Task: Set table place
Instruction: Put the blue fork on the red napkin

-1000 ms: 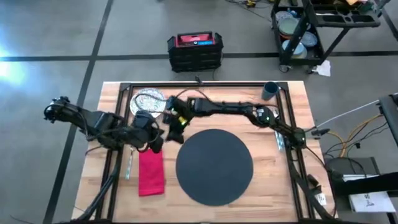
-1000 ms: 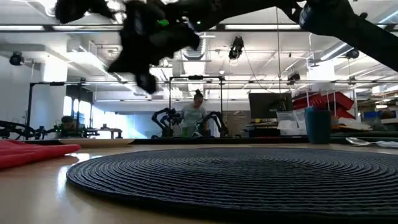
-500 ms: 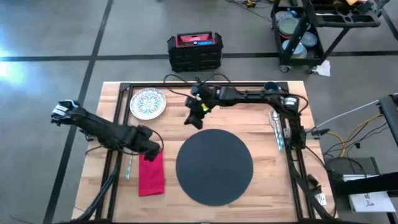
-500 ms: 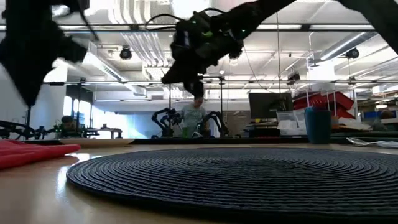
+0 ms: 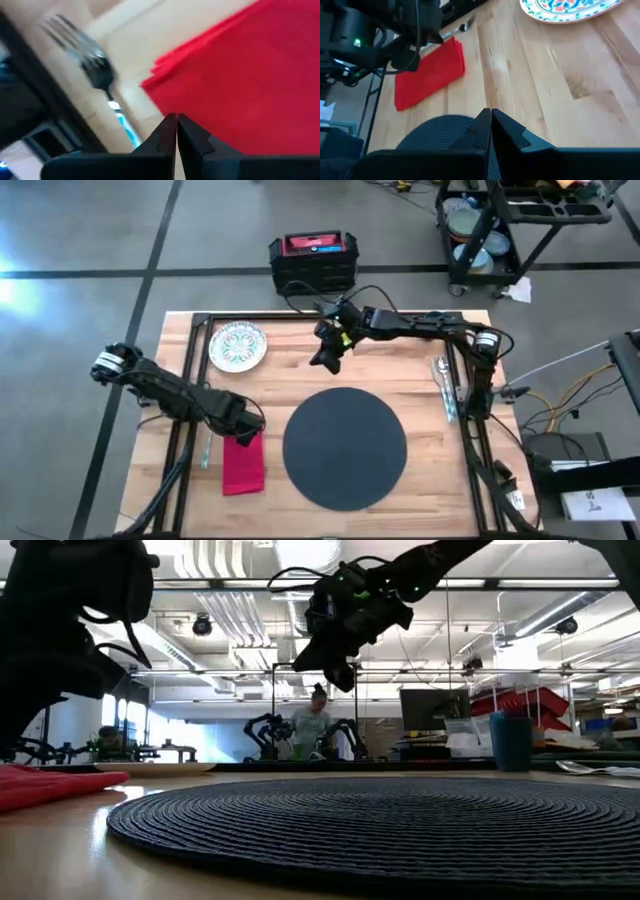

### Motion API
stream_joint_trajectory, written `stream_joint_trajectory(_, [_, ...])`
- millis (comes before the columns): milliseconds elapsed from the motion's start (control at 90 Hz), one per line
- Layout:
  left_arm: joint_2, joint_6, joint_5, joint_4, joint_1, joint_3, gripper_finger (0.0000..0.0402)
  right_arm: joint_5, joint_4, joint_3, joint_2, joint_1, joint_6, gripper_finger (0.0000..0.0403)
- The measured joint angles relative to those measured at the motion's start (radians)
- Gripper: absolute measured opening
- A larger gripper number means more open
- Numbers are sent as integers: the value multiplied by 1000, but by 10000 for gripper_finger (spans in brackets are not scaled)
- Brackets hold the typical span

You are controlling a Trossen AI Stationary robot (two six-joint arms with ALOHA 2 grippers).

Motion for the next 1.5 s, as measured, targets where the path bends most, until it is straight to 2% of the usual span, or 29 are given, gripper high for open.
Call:
stream_joint_trajectory(322, [29, -3, 6, -38, 45, -45, 0, -40, 2, -4, 1, -5, -21, 0])
stream_joint_trajectory(600, [139, 22, 152, -23, 49, -52, 0, -53, -20, -4, 1, -8, -38, 0])
stream_joint_trajectory(811, [153, 21, 192, 169, 45, -52, 0, -52, -40, -4, 1, -8, -65, 0])
stream_joint_trajectory(1000, [152, -5, 192, 109, 39, -52, 0, -52, -40, -4, 1, -14, -70, 0])
stream_joint_trajectory(1178, [148, 22, 201, -26, 26, -37, 0, -52, -44, -4, 1, -21, -73, 0])
stream_joint_trajectory(1500, [187, 55, 255, -8, -39, -65, 0, -52, -44, -5, 1, -22, -73, 0])
